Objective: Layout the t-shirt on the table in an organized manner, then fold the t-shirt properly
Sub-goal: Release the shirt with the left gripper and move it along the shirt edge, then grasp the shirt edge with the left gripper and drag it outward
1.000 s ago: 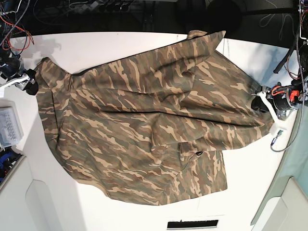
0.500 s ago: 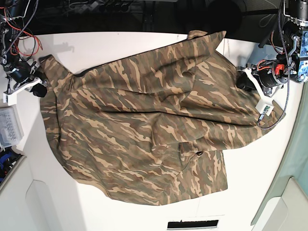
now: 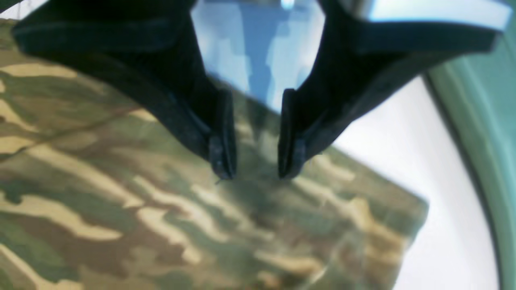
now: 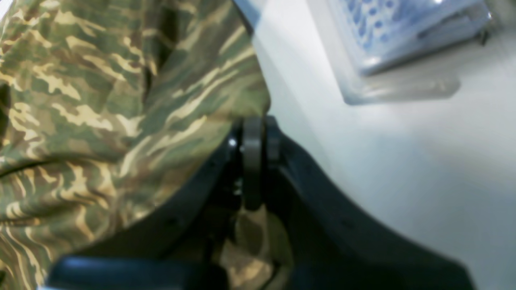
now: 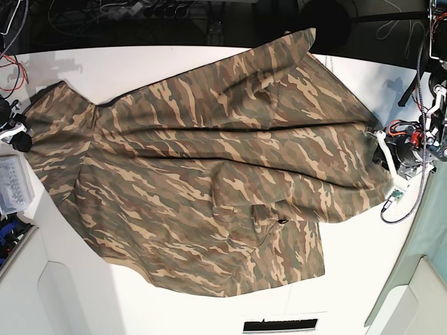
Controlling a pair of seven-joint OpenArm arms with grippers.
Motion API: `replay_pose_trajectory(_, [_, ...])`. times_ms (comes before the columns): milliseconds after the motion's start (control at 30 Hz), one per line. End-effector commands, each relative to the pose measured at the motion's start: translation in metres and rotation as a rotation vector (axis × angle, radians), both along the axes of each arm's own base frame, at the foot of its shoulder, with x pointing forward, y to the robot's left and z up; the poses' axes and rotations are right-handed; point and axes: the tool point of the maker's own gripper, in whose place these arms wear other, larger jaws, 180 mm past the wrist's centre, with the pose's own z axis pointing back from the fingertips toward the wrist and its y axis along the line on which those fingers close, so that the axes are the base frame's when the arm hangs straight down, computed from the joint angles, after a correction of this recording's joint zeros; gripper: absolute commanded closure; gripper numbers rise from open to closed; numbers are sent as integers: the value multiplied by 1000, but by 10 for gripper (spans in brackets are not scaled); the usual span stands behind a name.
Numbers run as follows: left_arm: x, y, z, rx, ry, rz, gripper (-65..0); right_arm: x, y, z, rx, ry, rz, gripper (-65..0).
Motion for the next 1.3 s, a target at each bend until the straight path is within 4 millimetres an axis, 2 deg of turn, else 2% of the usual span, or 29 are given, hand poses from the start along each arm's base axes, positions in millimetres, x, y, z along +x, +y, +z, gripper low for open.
replay_pose_trajectory(0, [16, 2, 16, 15, -44, -19, -215, 12, -10, 19, -17, -63, -6, 0])
replay_pose_trajectory(100, [20, -9, 14, 23, -31, -52, -215, 13, -10, 20, -18, -64, -4, 0])
replay_pose_trajectory(167, [22, -2, 16, 31, -48, 7, -210, 12, -10, 19, -19, -59, -4, 0])
replay_pose_trajectory(267, [19, 11, 39, 18, -124, 94, -137, 10, -11, 15, -40, -41, 3, 0])
replay_pose_trajectory(333, [9, 3, 55, 3, -161, 57, -131, 7, -11, 12, -51, -28, 7, 0])
replay_pose_trajectory(400, [-6, -16, 60, -25, -158, -34, -130, 8, -11, 13, -47, -32, 5, 0])
replay_pose_trajectory(467, [-26, -34, 52, -61, -122, -94, -111, 12, -10, 17, -34, -51, -1, 0])
replay_pose_trajectory(567, [-51, -58, 35, -143, -102, -104, -2, 14, -10, 19, -35, -56, 0, 0])
replay_pose_trajectory(733, [-70, -96, 10, -245, -88, -63, 0, 14, -9, 18, -32, -56, 0, 0])
replay_pose_trajectory(833, [-79, -103, -11, -246, -49, -32, 0, 13, -9, 16, -32, -43, 4, 0])
replay_pose_trajectory(967, [-95, -89, -46, -201, 24, 14, 0, 12, -9, 15, -33, -33, 8, 0])
replay_pose_trajectory(1067, [-91, -66, -59, -144, 46, 33, 0, 12, -9, 15, -34, -34, 8, 0])
replay_pose_trajectory(1167, [-70, -44, -54, -100, 21, 42, 0, 10, -11, 13, -59, -19, 14, 0])
replay_pose_trajectory(1267, [-38, -30, -35, -77, -52, 39, 0, 9, -11, 11, -66, -12, 17, 0])
